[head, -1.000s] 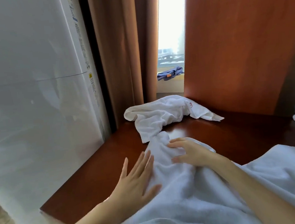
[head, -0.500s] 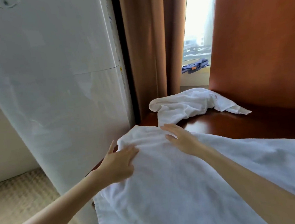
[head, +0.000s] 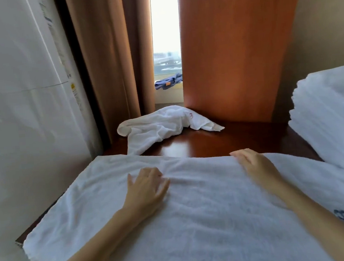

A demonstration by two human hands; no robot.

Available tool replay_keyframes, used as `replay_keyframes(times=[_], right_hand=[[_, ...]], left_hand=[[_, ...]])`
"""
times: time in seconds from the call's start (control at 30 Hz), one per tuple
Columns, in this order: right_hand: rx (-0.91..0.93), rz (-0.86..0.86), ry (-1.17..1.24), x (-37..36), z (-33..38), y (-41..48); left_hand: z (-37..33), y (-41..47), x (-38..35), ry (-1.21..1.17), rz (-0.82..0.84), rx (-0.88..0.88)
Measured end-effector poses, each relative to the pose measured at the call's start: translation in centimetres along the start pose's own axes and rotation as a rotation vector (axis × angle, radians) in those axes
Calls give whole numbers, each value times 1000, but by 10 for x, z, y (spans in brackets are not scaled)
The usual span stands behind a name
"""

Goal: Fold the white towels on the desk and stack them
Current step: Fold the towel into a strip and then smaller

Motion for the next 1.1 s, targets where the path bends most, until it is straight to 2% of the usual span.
replay_keyframes(times=[0.1,0.17,0.27,0.37,0.47,0.67,0.77,0.87,0.97,1.1], right_hand=[[5,-118,-33,20,-15,-1],[143,-72,-41,14,-4,-3],[250,173,-67,-14,6,-4],[129,321,-182,-22,-9,4],[68,397,-263,-21,-14,10],[48,317,-325,-20,11,-14],[34,356,-404,-17,25,-38],[11,373,-391,5,28,-57],[4,254,-404,30,20,-75],[-67,179,-395,53,-7,-103]], left_hand=[[-8,7,7,-26,-199,10],[-18,15,3,-2,-224,0],[-30,32,-16,47,-49,4],[-28,51,-31,136,137,38],[-20,67,-35,162,183,52],[-13,79,-34,173,183,35],[-16,75,-28,163,151,46],[-39,62,-14,274,3,-20],[-93,38,-7,164,-118,-194],[-188,-5,-31,57,144,-364]])
Point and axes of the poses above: each hand's wrist, its own y-axis towards the middle knuckle, its own x-axis out of the back of the hand, z = x × y, the point moved 4 cm from there along y, towards the middle knuckle, and after that the axes turned 3 degrees about z, right-handed, at the moved point
